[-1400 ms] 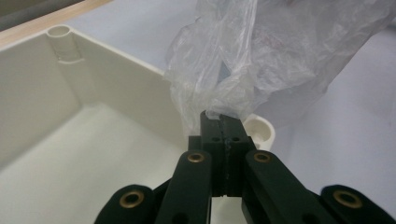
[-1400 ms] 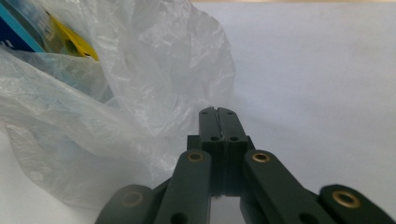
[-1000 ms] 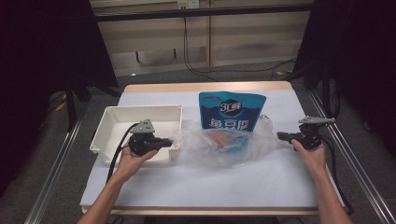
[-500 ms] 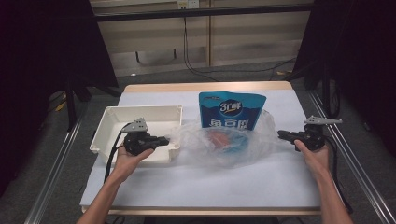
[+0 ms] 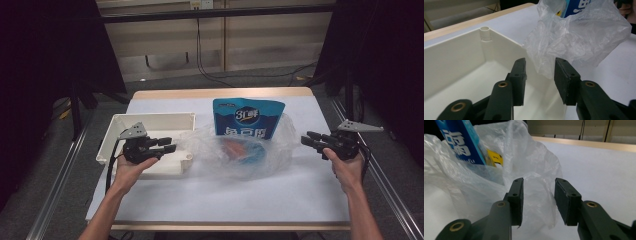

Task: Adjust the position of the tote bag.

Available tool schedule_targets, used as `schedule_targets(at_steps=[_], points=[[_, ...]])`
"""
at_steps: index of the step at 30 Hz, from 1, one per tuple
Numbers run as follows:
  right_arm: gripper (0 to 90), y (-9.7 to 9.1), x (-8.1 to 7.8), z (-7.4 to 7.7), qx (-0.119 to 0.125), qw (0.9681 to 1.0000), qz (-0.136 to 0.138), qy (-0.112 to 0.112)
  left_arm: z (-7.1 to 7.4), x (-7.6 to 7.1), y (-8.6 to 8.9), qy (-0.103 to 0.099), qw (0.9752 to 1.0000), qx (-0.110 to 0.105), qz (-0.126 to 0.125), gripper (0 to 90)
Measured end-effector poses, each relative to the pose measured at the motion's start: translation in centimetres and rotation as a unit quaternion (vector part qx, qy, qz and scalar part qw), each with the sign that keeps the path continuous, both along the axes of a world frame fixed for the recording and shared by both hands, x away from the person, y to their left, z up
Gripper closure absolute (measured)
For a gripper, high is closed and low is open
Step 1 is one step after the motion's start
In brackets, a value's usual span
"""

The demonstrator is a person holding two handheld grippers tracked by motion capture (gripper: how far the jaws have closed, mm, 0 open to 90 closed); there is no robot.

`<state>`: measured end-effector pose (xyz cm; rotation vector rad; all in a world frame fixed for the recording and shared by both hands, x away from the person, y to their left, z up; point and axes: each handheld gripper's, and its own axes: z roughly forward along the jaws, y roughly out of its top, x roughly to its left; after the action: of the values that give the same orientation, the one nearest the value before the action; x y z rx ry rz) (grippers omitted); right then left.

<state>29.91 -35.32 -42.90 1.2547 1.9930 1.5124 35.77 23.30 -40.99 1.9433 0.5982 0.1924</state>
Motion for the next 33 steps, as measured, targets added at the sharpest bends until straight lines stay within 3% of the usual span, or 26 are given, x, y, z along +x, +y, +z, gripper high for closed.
schedule_targets(at_steps=[6,12,16,18,25,28,30,33], points=[[57.2,0.0,-0.5,1.2,-0.002,0.9999,0.002,-0.015,0.9,-0.3,0.7,-0.009,0.9998,-0.009,0.017,55.0],[54.1,0.4,-0.8,2.3,0.002,0.9997,0.009,-0.024,2.0,-0.5,1.8,-0.017,0.9987,-0.032,0.036,50.8],[52.9,0.8,-0.9,3.1,0.0,0.9994,0.009,-0.032,2.6,-0.7,1.8,-0.026,0.9984,-0.032,0.038,54.9],[52.9,1.2,-0.7,3.5,-0.003,0.9993,0.015,-0.035,2.9,-0.9,1.4,-0.031,0.9986,-0.035,0.026,61.6],[56.1,2.4,-0.5,5.0,-0.024,0.9982,0.008,-0.055,4.7,-2.0,-1.8,-0.051,0.9979,-0.036,-0.013,62.7],[58.7,2.3,-0.4,5.3,-0.009,0.9981,0.019,-0.058,5.0,-2.1,-3.8,-0.048,0.9973,-0.042,-0.036,60.8],[58.8,2.9,0.1,5.1,-0.02,0.9986,0.021,-0.043,5.0,-2.0,-5.1,-0.046,0.9975,-0.034,-0.043,60.7],[55.3,3.9,0.9,4.9,-0.037,0.998,0.037,-0.035,4.7,-2.1,-7.8,-0.05,0.9958,-0.023,-0.073,58.1]])
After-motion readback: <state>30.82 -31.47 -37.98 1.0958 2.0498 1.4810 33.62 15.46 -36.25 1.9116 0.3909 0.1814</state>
